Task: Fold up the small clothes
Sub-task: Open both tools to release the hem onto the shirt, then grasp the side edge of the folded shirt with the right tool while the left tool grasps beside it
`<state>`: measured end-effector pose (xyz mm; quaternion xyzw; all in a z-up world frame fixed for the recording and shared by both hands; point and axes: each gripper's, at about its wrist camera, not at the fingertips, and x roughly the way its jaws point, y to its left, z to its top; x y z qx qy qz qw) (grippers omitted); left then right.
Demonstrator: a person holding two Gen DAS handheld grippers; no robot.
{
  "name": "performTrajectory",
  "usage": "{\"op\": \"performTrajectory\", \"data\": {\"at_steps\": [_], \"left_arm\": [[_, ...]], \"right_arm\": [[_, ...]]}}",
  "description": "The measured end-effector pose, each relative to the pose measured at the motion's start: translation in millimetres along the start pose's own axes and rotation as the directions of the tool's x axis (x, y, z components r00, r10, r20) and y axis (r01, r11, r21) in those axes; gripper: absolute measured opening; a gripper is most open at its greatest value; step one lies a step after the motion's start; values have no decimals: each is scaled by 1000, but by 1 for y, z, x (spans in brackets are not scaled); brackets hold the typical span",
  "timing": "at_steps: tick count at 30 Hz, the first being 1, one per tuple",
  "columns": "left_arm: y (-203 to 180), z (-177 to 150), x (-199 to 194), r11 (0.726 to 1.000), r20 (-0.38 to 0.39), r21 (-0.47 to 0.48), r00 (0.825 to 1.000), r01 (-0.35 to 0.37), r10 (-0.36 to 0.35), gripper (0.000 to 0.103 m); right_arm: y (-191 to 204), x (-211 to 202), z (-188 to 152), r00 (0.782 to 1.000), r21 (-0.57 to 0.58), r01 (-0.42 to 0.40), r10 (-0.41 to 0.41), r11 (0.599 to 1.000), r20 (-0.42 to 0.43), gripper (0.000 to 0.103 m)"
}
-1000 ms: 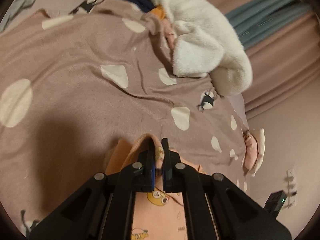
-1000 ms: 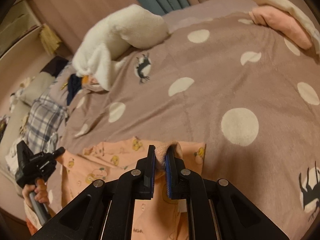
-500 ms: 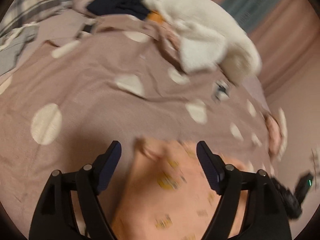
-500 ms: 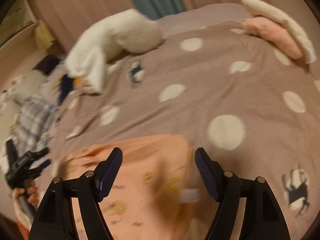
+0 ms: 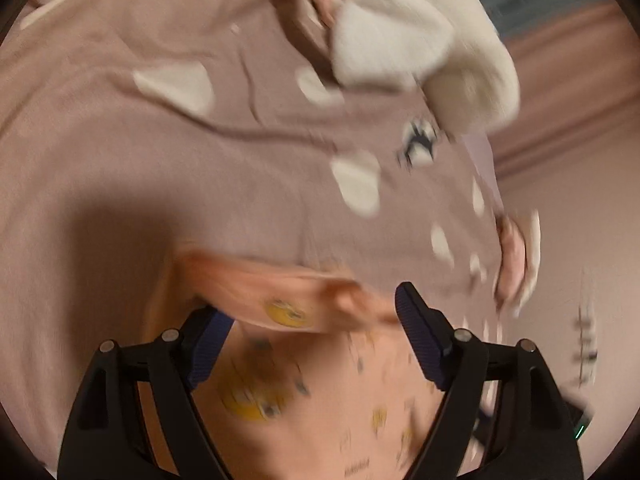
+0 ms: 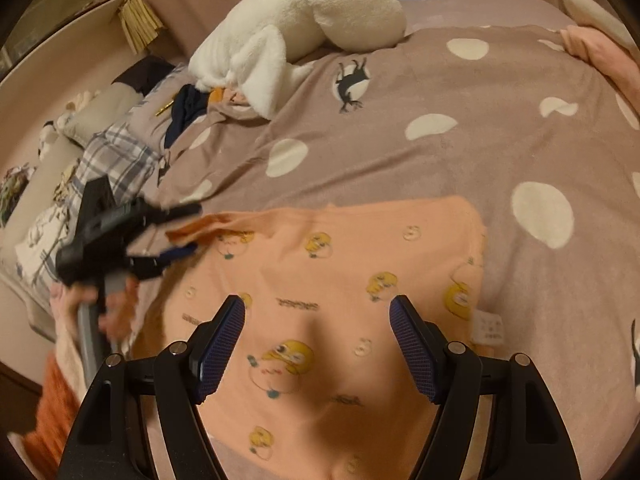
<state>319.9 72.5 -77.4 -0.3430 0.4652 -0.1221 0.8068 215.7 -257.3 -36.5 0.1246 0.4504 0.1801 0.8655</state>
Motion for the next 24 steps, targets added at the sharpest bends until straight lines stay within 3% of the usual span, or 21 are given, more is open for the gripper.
{"op": "performTrajectory", "data": {"at_steps": [3, 5, 8, 11, 13, 15, 17, 19, 21, 24], "left_arm": [[-1, 0, -24, 999, 80, 41, 996, -32, 28, 81], [-2, -1, -38, 988, 108, 73, 986, -134, 126, 81], [4, 2, -60, 992, 147, 55, 984, -110, 101, 81], [1, -4, -75, 988, 100, 85, 988, -126, 118, 81], [2, -20, -83, 977, 62, 130, 985, -167, 160, 81], [9, -41, -92, 974, 17, 165, 988, -157, 157, 81], [23, -62, -101, 979, -15, 150, 990, -137, 141, 82], [41, -84, -110, 984, -46, 118, 989, -137, 144, 82], [56, -99, -114, 982, -65, 106, 984, -158, 166, 82], [67, -119, -120, 959, -50, 149, 967, -239, 249, 82]], "right_arm": [[-15, -10, -10, 999, 52, 48, -48, 997, 1, 77], [-25, -19, -16, 998, 86, 65, -66, 994, 8, 78], [-31, -34, -28, 995, 114, 91, -94, 989, 21, 78], [-26, -48, -45, 998, 108, 58, -59, 992, 10, 78], [-18, -51, -56, 999, 79, 45, -45, 996, -2, 78], [-14, -54, -67, 1000, 54, 23, -22, 998, -9, 78], [-11, -56, -78, 1000, 28, -12, 12, 1000, -12, 78], [-5, -54, -87, 1000, -82, -5, 5, 997, 0, 78], [-4, -50, -93, 1000, -157, 10, -9, 988, 6, 68], [-16, -35, -99, 998, -136, 39, -45, 990, -43, 48]]}}
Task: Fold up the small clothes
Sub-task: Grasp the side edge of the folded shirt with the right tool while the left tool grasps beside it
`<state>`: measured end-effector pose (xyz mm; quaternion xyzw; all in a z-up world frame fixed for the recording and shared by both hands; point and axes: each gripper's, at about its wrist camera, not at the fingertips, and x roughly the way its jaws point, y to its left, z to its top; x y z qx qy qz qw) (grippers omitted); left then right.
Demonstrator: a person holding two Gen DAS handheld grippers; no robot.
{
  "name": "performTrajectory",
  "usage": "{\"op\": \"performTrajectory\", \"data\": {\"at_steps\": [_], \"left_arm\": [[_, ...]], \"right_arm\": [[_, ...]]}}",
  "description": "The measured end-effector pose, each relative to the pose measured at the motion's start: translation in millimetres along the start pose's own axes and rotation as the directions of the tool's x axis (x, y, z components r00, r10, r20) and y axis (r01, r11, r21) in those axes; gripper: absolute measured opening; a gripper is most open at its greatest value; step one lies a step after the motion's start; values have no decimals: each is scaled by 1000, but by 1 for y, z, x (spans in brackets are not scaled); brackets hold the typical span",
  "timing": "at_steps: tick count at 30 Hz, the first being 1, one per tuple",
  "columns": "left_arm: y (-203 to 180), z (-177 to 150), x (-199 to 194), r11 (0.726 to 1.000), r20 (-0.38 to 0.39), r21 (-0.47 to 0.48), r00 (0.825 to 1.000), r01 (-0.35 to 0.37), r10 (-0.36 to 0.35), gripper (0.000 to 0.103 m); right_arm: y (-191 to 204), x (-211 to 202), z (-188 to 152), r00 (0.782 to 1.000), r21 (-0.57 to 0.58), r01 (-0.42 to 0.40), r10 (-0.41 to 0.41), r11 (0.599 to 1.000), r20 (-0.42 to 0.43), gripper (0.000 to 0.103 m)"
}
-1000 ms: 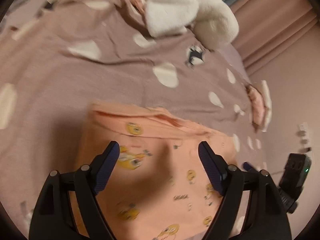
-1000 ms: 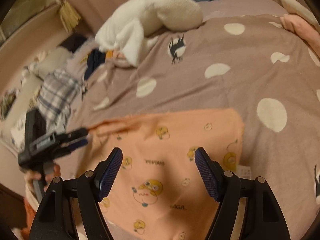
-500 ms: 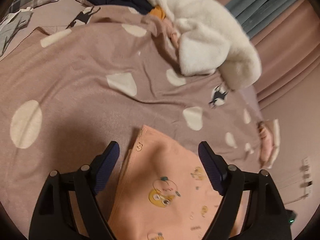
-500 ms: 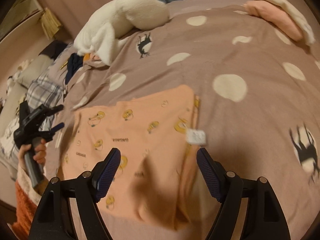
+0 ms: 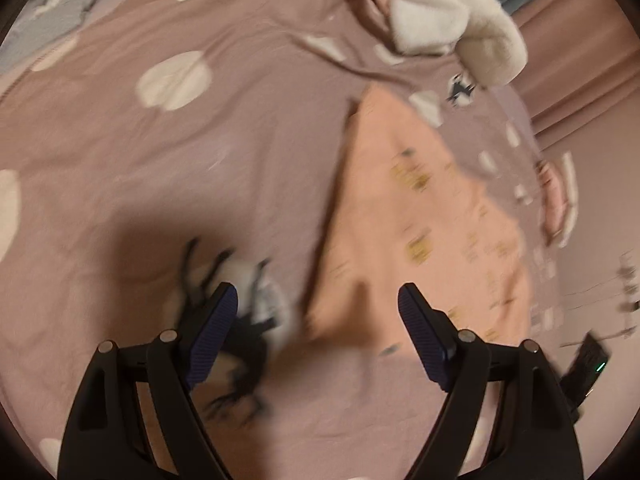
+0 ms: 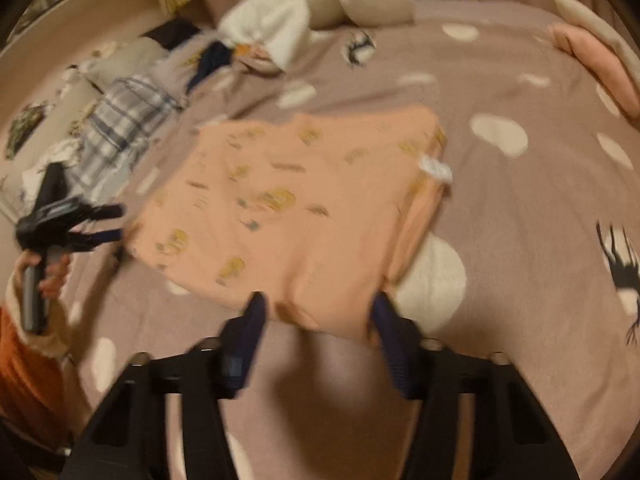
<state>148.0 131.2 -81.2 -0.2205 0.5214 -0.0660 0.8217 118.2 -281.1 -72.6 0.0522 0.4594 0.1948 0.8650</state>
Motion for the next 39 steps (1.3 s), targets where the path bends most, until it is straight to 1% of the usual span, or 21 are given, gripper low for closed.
{"op": "performTrajectory", "data": {"at_steps": [2, 3, 5, 8, 11, 13, 16, 18, 19, 20, 22, 23, 24, 26, 28, 29, 32, 33, 35, 36, 39], "left_arm": [[3, -11, 1, 999, -4, 35, 999, -36, 36, 82], [5, -15, 2, 999, -16, 38, 999, -35, 35, 82], [9, -18, 3, 999, -25, 30, 999, -26, 26, 82], [10, -21, 2, 999, -21, 33, 999, -29, 29, 83], [5, -21, 4, 999, -24, 37, 999, -38, 39, 84], [0, -23, 5, 998, -30, 54, 999, -29, 31, 84], [-6, -26, 6, 998, -58, 63, 998, -6, 10, 84], [-9, -29, 6, 998, -82, 59, 997, 18, -13, 84], [-10, -30, 7, 998, -90, 59, 995, 35, -30, 85], [-12, -32, 8, 997, -98, 56, 994, 55, -50, 85], [-16, -34, 12, 996, -101, 47, 993, 70, -65, 87], [-18, -35, 14, 997, -99, 42, 993, 69, -65, 87], [-21, -35, 17, 997, -96, 33, 993, 71, -67, 89], [-25, -32, 22, 995, -96, 22, 991, 96, -93, 99], [-26, -27, 27, 994, -106, -31, 988, 106, -108, 101], [-26, -25, 27, 993, -105, -54, 988, 109, -115, 101], [-25, -20, 29, 965, -124, -144, 964, 219, -237, 101], [-25, -20, 33, 945, -137, -190, 945, 268, -295, 101], [-24, -20, 39, 915, -136, -250, 925, 315, -356, 101], [-24, -20, 41, 910, -120, -270, 926, 316, -358, 101], [-27, -18, 41, 908, -83, -270, 932, 319, -352, 100]], "right_arm": [[-6, 8, -4, 999, -12, 35, -35, 999, -20, 38], [-7, 11, -5, 999, -13, 32, -33, 999, -32, 25], [-14, 11, -7, 999, 21, 29, -28, 999, -18, 11], [-22, -3, -6, 999, 58, -21, 18, 998, 45, 6], [-29, -4, -6, 999, 67, 36, -38, 997, 22, 5], [-31, -4, -8, 1000, 85, 16, -17, 996, 9, 5], [-31, -16, -16, 993, 97, 116, -118, 988, 10, 5], [-37, -24, -25, 976, 125, 218, -213, 968, -47, 5], [-40, -30, -30, 973, 154, 229, -224, 961, -55, 5], [-42, -36, -34, 976, 201, 217, -210, 955, -56, 7], [-44, -38, -41, 986, 278, 165, -151, 946, -71, 35], [-40, -37, -44, 991, 307, 131, -115, 943, -72, 64], [-33, -34, -46, 994, 319, 102, -87, 942, -61, 82], [-17, -26, -46, 999, 303, 19, -6, 953, -44, 84], [-2, -12, -40, 997, 281, -49, 62, 959, -39, 84], [1, -6, -38, 997, 284, -53, 68, 957, -44, 84], [7, 10, -31, 995, 305, -85, 98, 948, -29, 84], [3, 14, -30, 994, 342, -104, 113, 934, -6, 84], [-9, 17, -29, 989, 439, -146, 144, 887, 38, 84], [-16, 16, -29, 984, 487, -178, 162, 855, 75, 84], [-26, 15, -30, 974, 544, -224, 193, 808, 115, 84]]}}
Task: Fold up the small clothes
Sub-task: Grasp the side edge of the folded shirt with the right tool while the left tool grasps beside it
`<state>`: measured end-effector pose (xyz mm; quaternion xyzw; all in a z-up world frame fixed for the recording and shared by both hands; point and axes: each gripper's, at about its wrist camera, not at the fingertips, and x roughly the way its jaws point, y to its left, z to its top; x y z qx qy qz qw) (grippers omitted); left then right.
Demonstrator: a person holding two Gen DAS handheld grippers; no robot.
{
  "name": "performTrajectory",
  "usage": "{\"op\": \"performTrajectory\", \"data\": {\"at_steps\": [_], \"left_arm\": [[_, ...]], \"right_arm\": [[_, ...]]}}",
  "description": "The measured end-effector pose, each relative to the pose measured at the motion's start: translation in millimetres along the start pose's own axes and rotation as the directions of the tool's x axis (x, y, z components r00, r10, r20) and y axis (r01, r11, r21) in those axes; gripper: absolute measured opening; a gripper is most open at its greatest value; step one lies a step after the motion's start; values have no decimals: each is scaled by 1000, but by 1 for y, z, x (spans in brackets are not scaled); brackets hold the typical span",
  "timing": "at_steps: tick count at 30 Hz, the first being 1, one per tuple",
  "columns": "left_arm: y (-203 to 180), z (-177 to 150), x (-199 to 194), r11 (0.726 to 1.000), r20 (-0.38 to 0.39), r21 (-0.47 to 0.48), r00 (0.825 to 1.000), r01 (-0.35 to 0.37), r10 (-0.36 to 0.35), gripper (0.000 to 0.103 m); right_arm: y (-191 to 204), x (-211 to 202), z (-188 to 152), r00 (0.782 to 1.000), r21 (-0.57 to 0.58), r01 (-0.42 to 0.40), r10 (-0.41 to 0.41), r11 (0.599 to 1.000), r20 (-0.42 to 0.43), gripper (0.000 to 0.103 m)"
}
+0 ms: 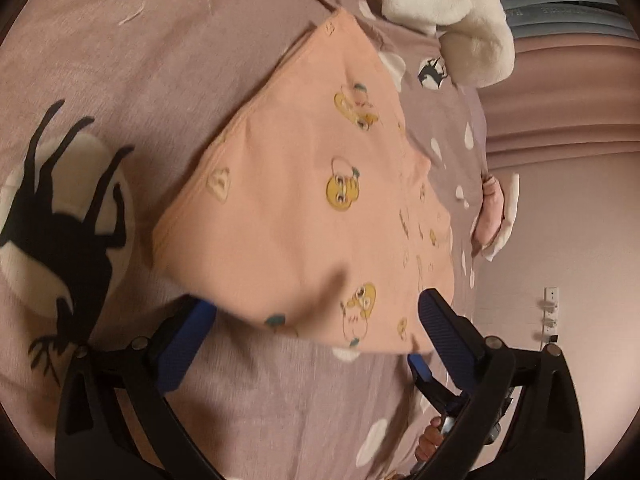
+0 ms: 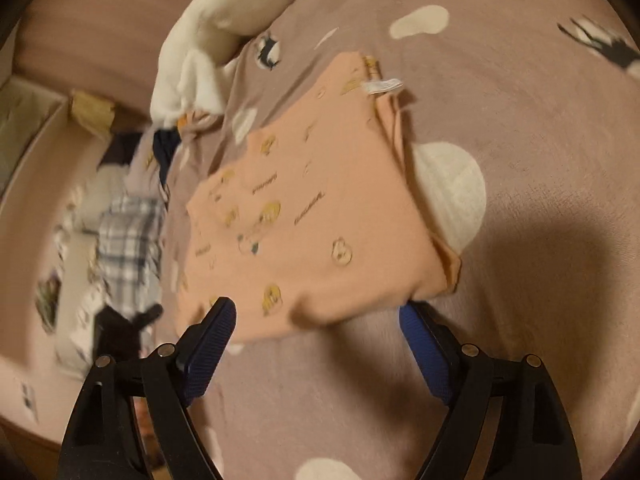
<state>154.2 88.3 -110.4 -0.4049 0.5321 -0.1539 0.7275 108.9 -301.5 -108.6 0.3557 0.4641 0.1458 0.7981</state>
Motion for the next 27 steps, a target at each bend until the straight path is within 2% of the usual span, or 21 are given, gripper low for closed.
{"op": "performTrajectory", "data": {"at_steps": [3, 7, 12, 13, 14, 15, 16, 17, 18, 19, 20, 21, 24, 27], "left_arm": [[-6, 2, 0, 1000, 30, 0, 999, -23, 23, 99], [-16, 9, 9, 993, 85, 38, 991, -108, 104, 94], [-26, 12, 22, 966, 128, 99, 965, -240, 227, 87], [-27, 13, 23, 956, 149, 111, 956, -271, 254, 77], [-26, 13, 22, 947, 167, 118, 946, -298, 277, 61], [-25, 12, 22, 929, 195, 133, 928, -345, 316, 54], [-25, 12, 22, 915, 214, 144, 915, -377, 344, 40], [-22, 11, 21, 903, 236, 153, 902, -401, 361, 26], [-20, 11, 21, 899, 254, 159, 896, -409, 363, 22], [-18, 11, 21, 905, 257, 160, 902, -394, 347, 14], [-17, 10, 20, 911, 260, 157, 906, -380, 333, 11], [-18, 8, 19, 912, 273, 153, 903, -382, 332, 10], [-28, 2, 18, 889, 294, 185, 887, -419, 357, 8], [-36, -1, 12, 892, 309, 199, 890, -406, 336, 7]], "right_arm": [[0, -1, -1, 1000, 5, 4, -4, 1000, 7, 84], [6, 7, 2, 999, 6, 29, -29, 1000, 34, 84], [5, 14, 15, 997, 56, 34, -37, 998, 65, 84], [6, 15, 15, 997, 52, 37, -40, 998, 68, 84], [8, 16, 15, 996, 43, 48, -51, 998, 77, 80], [9, 17, 15, 994, 34, 66, -69, 997, 84, 70], [11, 19, 15, 991, 22, 93, -95, 995, 91, 62], [10, 19, 15, 986, 9, 137, -137, 990, 98, 40], [9, 21, 16, 982, 5, 161, -160, 987, 98, 19], [6, 21, 16, 982, 6, 162, -162, 987, 93, 13], [2, 22, 16, 988, 20, 130, -131, 991, 86, 10], [1, 20, 15, 987, 23, 126, -128, 992, 93, 10], [11, 15, 13, 981, -29, 162, -158, 986, 113, 9], [26, 6, 12, 974, -112, 194, -177, 975, 143, 7]]}}
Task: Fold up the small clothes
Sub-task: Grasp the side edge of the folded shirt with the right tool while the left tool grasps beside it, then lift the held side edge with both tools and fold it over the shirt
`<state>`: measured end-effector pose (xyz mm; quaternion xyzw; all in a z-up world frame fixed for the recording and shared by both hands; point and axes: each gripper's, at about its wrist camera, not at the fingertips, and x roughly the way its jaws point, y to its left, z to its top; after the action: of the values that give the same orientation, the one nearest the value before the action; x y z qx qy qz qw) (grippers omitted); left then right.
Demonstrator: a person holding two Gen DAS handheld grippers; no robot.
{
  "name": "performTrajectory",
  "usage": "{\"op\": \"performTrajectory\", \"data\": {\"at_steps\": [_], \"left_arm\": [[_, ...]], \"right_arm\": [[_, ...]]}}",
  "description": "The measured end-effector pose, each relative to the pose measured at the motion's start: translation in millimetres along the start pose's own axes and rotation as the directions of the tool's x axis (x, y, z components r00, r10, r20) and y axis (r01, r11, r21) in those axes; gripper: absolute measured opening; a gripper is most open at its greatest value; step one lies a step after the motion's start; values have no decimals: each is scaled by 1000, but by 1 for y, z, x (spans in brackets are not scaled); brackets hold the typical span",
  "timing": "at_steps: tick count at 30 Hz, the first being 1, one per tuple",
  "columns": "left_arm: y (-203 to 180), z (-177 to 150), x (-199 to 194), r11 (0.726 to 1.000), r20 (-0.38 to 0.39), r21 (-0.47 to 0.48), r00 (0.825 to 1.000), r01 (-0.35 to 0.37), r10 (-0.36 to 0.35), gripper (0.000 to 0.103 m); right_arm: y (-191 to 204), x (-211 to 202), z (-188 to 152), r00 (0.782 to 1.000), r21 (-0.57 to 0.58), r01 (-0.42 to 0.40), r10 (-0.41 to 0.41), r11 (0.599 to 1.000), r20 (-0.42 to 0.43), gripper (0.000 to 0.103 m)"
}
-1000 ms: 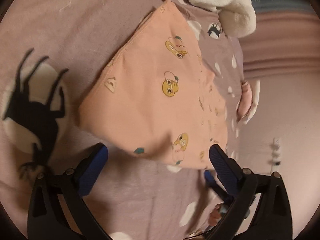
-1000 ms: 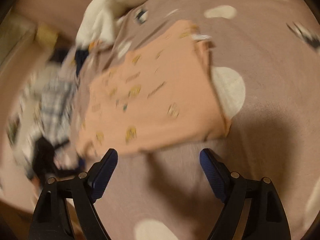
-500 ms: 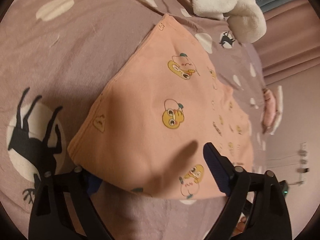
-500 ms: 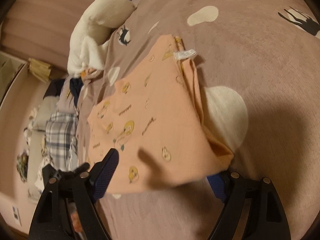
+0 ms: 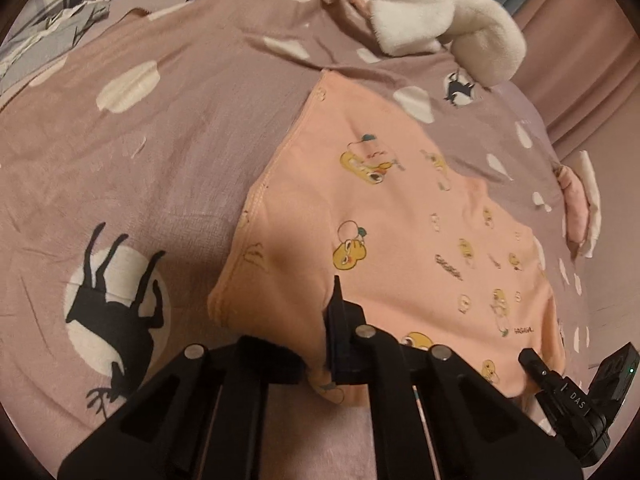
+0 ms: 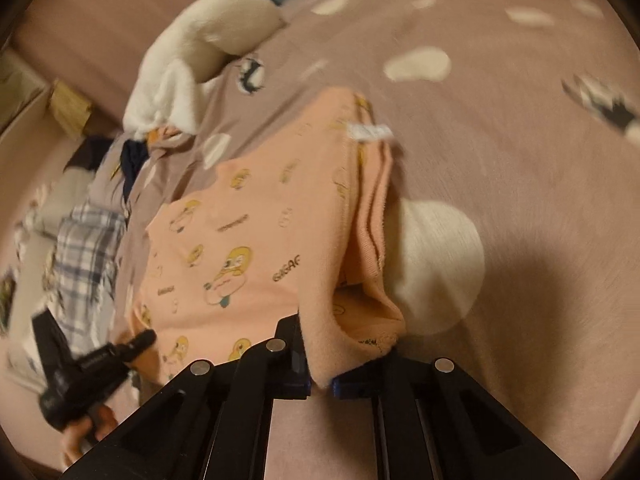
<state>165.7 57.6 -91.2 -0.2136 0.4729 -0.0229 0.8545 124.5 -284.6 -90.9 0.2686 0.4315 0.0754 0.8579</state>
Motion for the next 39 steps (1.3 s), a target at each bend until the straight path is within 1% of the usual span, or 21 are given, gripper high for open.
{"op": "performTrajectory", "data": {"at_steps": [5, 8, 15, 18, 20, 21, 23, 24, 26, 27, 28, 29, 30, 31, 32, 33, 34, 36, 37, 38, 39], "left_arm": [[0, 1, -15, 999, 23, -13, 999, 39, -39, 6], [-5, -2, -24, 999, 35, 25, 999, 31, -31, 6], [1, -8, -34, 999, 42, 16, 999, 31, -32, 5], [7, -6, -18, 1000, 5, -2, 1000, 6, -6, 8], [20, -5, -5, 997, -42, -69, 999, 32, -35, 9], [26, -4, 0, 993, -59, -98, 996, 63, -69, 13], [36, -2, 10, 978, -91, -154, 984, 141, -156, 33], [39, -1, 12, 970, -91, -173, 977, 173, -191, 38], [42, 1, 11, 939, -72, -230, 958, 254, -277, 66], [42, 2, 11, 923, -58, -247, 946, 295, -318, 73], [38, 4, 13, 916, -57, -242, 938, 320, -342, 83], [35, 5, 14, 915, -58, -235, 935, 327, -349, 89], [32, 6, 16, 916, -55, -232, 936, 327, -348, 90], [29, 7, 16, 919, -42, -233, 940, 319, -338, 91], [27, 8, 16, 920, -37, -231, 943, 315, -332, 92], [24, 10, 18, 925, -33, -224, 946, 307, -322, 91], [22, 12, 20, 930, -26, -218, 951, 296, -309, 91], [22, 14, 21, 941, -4, -213, 963, 263, -270, 80], [22, 16, 23, 953, 9, -200, 973, 226, -229, 57], [19, 17, 24, 974, 14, -166, 988, 153, -152, 35], [20, 19, 29, 984, 9, -136, 993, 115, -115, 28]], "right_arm": [[3, -10, 1, 1000, -18, -8, 9, 1000, 19, 6], [5, -13, -2, 1000, -25, -19, 19, 1000, 17, 6], [5, -26, -9, 1000, -39, -9, 11, 999, 28, 5], [1, -20, -9, 1000, -24, -4, 3, 1000, -16, 5], [1, -19, -11, 1000, -12, 0, 0, 1000, -24, 5], [2, -18, -13, 1000, -20, -1, 0, 1000, -30, 5], [3, -15, -15, 999, -33, 17, -18, 999, -38, 6], [1, -15, -16, 999, -27, 18, -19, 999, -40, 6], [-4, -10, -15, 998, 9, 1, 0, 1000, -61, 6], [-6, -9, -15, 998, 21, -5, 6, 1000, -64, 9], [-8, -6, -15, 998, 33, -7, 10, 999, -67, 13], [-10, -1, -15, 997, 47, -9, 13, 999, -73, 23], [-11, 1, -16, 997, 55, -22, 26, 998, -77, 33], [-11, 4, -16, 995, 68, -50, 56, 996, -80, 38], [-10, 6, -16, 993, 80, -86, 92, 993, -71, 49], [-10, 5, -15, 992, 85, -103, 108, 991, -63, 59], [-8, 6, -14, 991, 88, -116, 121, 989, -57, 61], [-4, 10, -9, 993, 88, -99, 104, 991, -51, 63], [-3, 11, -7, 994, 86, -91, 96, 992, -48, 63], [-1, 13, -5, 995, 82, -82, 86, 993, -43, 63], [0, 15, -4, 996, 77, -76, 79, 994, -37, 60]]}}
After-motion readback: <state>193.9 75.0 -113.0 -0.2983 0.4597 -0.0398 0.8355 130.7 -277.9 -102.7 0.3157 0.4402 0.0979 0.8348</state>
